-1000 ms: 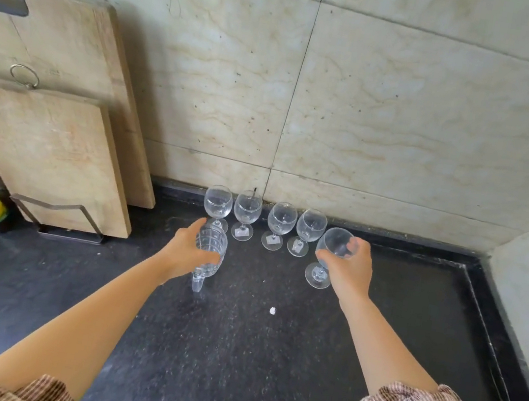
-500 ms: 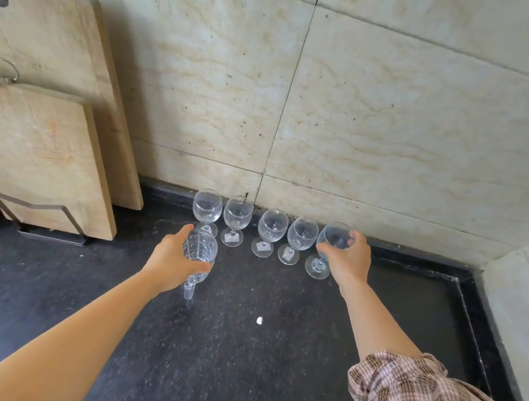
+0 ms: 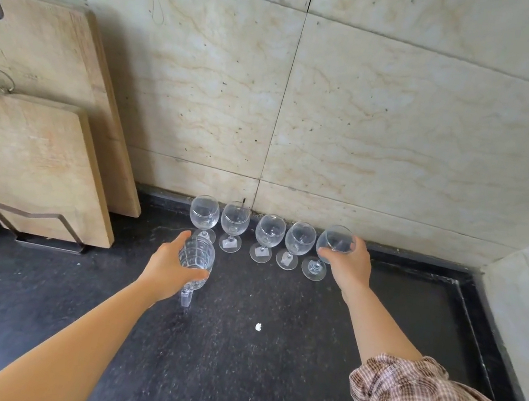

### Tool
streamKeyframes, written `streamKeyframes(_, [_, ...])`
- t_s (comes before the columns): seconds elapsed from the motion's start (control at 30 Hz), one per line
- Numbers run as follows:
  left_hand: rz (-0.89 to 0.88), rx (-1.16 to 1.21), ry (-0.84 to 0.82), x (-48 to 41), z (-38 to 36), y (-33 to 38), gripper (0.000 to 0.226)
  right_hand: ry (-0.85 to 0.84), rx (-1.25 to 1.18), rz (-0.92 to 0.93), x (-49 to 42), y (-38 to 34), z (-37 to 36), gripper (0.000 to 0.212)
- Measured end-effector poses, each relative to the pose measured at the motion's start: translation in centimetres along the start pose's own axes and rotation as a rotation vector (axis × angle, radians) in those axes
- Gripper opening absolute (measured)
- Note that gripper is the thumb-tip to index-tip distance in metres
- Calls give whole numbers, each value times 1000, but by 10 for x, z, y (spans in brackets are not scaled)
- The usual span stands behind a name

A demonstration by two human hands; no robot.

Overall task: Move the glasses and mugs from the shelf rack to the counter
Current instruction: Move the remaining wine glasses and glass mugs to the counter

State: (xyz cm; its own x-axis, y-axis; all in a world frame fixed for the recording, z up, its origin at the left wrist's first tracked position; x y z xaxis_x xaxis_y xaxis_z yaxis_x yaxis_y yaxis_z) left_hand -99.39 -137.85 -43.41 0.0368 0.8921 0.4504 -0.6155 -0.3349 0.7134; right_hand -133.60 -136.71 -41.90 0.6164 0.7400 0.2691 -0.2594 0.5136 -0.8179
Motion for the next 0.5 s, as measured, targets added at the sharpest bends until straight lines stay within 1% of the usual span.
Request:
streamKeyframes(0.07, [1,12,-2,0,0,0,94,48,34,40,6,-5,4,75])
streamKeyframes(0.13, [-1,17,-4,2,1,1,93,99,82,85,14,-12,8,79])
streamKeyframes(0.17, [-2,10,-2,3,1,2,94,124,110,125,20,-17,8,79])
streamKeyframes(0.23, [-10,-9,9,7,4,4,96,143,177,240,37,-29,4,71])
streamKeyframes(0.3, [-18,-22,25,12,8,6,98,84,222,341,57,-41,-9,63])
streamKeyframes(0.37, [-18,-28,50,19,13,7,96,-25,231,391,78,-50,-29,58])
streamKeyframes(0.5, [-20,-11,131,45,30,3,78,-235,318,489,129,-63,-75,56])
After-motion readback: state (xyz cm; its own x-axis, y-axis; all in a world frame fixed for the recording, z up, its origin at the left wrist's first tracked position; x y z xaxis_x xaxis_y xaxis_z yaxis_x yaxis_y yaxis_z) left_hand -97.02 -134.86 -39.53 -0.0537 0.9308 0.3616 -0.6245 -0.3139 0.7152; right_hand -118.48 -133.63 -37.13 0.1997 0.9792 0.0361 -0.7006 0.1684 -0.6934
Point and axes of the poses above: each hand's wrist, its own x-axis away from the middle knuckle, its own z-axis out of the back of the hand, y = z × x, the point moved 6 cm from there along -x, towards the middle knuckle, and after that the axes turned 1 degree about x, right-handed, at the moved point
